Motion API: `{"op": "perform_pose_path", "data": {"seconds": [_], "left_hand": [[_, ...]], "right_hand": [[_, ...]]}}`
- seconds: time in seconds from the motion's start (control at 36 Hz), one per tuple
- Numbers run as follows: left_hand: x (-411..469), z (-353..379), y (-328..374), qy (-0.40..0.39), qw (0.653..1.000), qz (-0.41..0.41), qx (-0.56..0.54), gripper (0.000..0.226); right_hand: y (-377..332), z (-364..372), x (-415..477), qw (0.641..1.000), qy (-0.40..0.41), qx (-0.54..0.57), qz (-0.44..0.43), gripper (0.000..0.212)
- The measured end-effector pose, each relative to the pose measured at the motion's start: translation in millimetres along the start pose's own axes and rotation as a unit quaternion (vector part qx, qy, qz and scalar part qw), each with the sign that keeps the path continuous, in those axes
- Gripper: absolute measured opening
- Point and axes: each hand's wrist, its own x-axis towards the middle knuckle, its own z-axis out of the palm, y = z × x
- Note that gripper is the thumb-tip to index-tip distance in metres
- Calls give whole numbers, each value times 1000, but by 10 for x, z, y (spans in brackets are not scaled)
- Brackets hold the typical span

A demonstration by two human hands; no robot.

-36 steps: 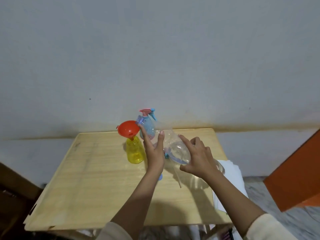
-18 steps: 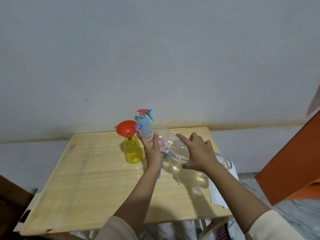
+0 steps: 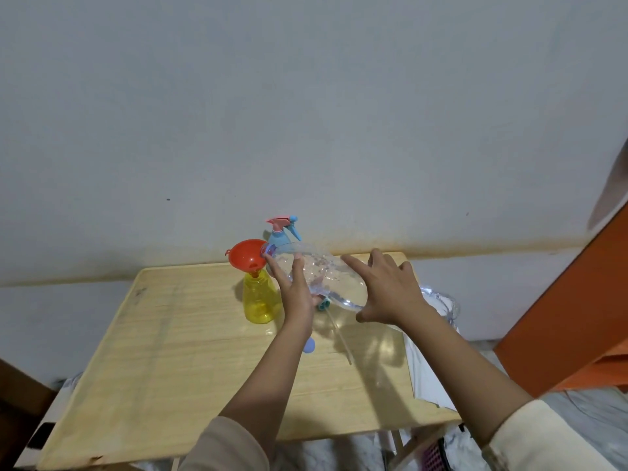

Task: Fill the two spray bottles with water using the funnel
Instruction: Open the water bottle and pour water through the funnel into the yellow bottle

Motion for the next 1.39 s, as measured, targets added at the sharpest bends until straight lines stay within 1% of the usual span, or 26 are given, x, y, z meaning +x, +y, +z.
{"op": "perform_pose_path", "data": {"seconds": [0.11,0.31,0.53,0.89,1.39], "left_hand": [[63,-7,-30,4,1000,-9,6,70],[38,20,9,6,999,-35,-28,67],[28,31,42,-5,998,-36,-45,66],[48,45,33,15,998,-56,-28,68],[73,50,32,11,998,-56,-22,69]], "right_hand": [[-21,-44,1,1000,1,-12,1,100],[-54,-114,38,999,-3,-38,-8,97],[-62,-140,51,999,-7,-42,-6,97],[-70,-160,55,998,-7,-55,-9,97],[-69,-138,54,998,-3,-55,-7,96]]}}
